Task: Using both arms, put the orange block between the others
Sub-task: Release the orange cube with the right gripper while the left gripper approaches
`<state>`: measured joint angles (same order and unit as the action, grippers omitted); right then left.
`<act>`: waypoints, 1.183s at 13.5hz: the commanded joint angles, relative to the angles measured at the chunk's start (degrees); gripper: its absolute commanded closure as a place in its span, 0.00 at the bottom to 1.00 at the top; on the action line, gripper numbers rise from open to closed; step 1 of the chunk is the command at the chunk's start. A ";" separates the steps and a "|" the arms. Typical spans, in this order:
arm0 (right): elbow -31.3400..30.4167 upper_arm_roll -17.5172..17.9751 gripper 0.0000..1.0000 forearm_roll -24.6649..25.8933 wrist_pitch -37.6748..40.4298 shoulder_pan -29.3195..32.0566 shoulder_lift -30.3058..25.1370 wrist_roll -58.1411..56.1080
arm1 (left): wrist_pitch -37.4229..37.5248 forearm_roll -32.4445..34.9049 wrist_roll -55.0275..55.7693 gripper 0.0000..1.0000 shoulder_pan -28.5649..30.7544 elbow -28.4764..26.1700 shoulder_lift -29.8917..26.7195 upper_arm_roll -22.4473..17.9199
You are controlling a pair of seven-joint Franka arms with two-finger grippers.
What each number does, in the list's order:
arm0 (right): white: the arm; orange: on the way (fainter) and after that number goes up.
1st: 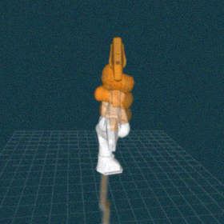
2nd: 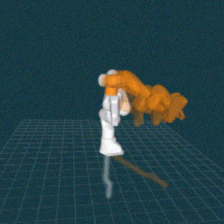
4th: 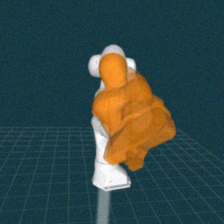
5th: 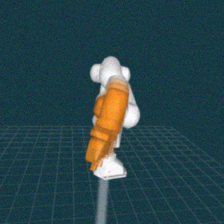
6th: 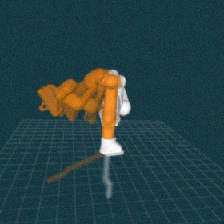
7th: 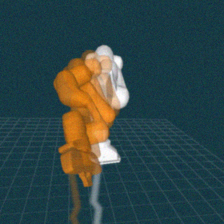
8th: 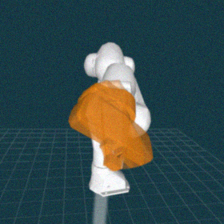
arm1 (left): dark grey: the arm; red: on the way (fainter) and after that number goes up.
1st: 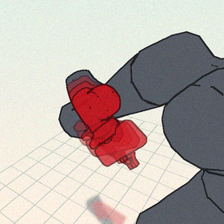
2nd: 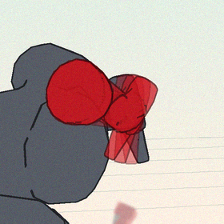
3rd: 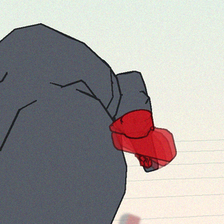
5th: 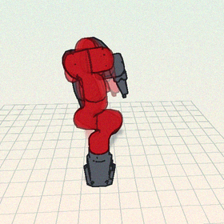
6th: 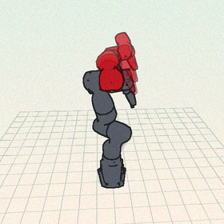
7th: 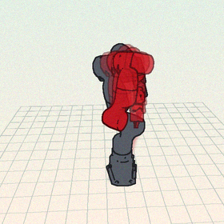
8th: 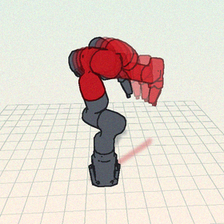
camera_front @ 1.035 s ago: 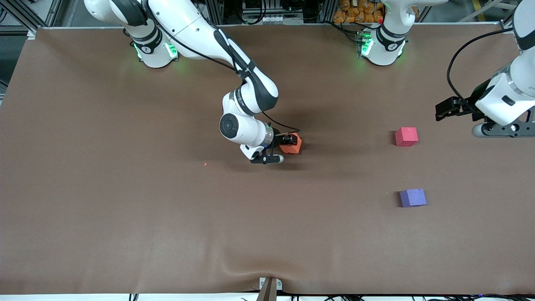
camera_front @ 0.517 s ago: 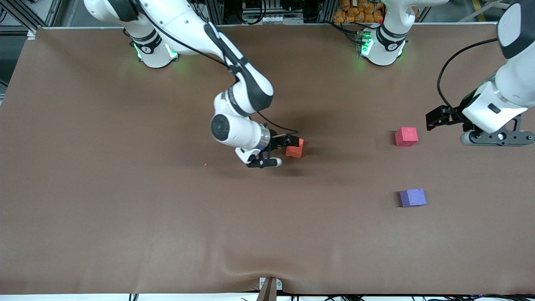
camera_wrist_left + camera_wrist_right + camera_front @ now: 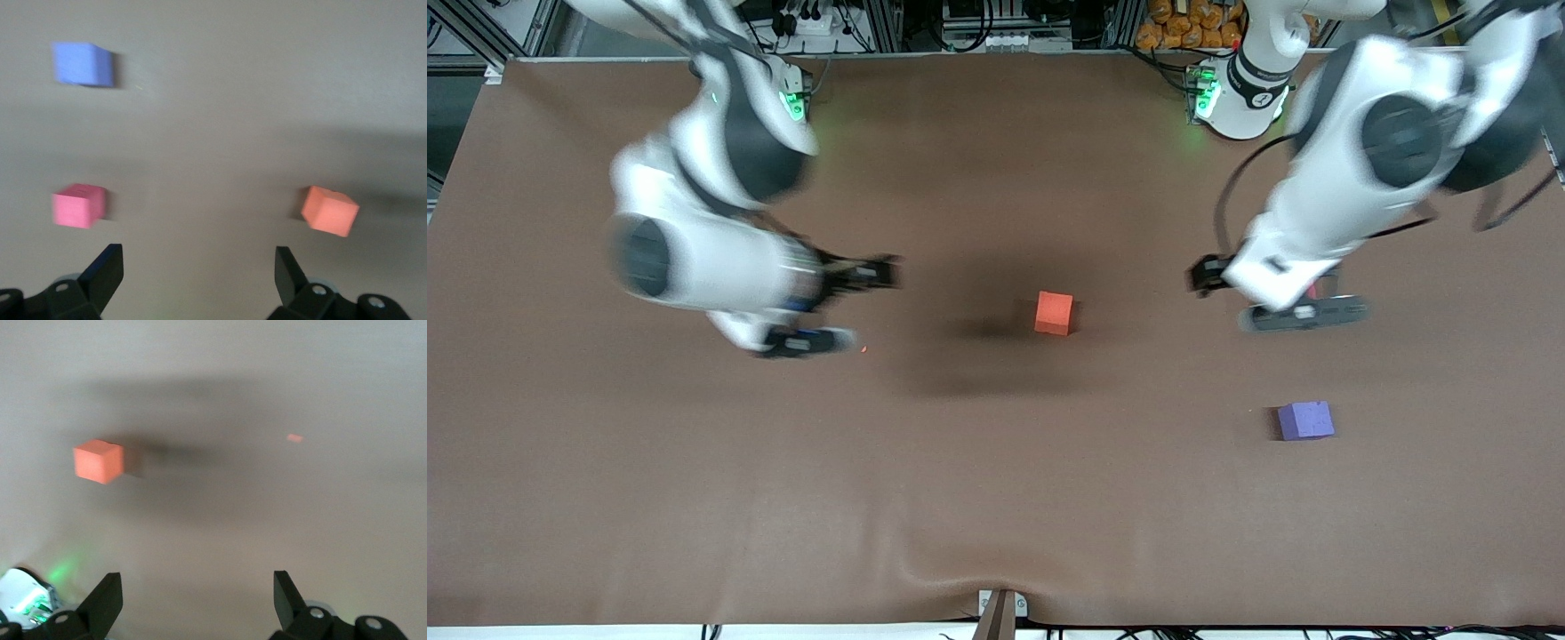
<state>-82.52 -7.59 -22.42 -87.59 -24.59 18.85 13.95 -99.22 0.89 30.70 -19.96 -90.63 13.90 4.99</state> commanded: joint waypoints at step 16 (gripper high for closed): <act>-1.42 5.92 0.00 21.89 12.71 26.35 -16.74 -25.29 | -31.28 -0.27 -0.97 0.00 -9.75 -17.21 12.19 4.59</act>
<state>-82.81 -2.34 -1.63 -74.22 1.29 3.21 -10.36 -128.78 0.89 33.15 -29.90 -108.47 24.69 9.46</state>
